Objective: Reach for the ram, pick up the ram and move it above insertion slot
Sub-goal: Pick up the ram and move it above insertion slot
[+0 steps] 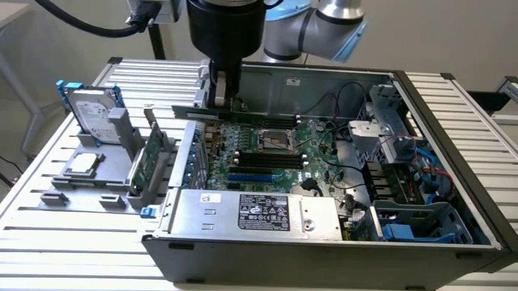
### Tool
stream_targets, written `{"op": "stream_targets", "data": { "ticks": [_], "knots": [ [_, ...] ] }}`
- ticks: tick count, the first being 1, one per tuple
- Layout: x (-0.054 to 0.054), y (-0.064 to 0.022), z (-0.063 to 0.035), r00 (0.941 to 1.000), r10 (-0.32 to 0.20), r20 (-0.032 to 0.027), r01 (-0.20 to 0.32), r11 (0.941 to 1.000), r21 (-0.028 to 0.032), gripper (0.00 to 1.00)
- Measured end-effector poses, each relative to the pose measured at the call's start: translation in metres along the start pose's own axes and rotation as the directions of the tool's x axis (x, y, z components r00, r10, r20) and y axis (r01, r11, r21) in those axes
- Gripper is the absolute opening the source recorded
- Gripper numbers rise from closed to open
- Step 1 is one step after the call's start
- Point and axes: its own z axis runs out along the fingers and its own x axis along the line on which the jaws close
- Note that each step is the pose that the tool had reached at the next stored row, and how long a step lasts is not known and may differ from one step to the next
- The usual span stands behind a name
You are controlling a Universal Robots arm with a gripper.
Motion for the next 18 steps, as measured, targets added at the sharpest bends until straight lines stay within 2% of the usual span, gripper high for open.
{"op": "stream_targets", "data": {
  "ticks": [5,9,14,18],
  "knots": [
    [-0.002,-0.0217,-0.0008,1.0,0.0,-0.0001,0.0,1.0,0.0,0.13],
    [-0.006,-0.035,0.0001,1.0,0.0,0.0001,0.0,1.0,0.0003,0.13],
    [-0.018,-0.051,0.0032,1.0,0.0,-0.0003,0.0,1.0,0.0017,0.13],
    [-0.031,-0.0602,0.0074,1.0,-0.001,-0.0032,0.001,1.0,0.0054,0.13]
  ]
}}
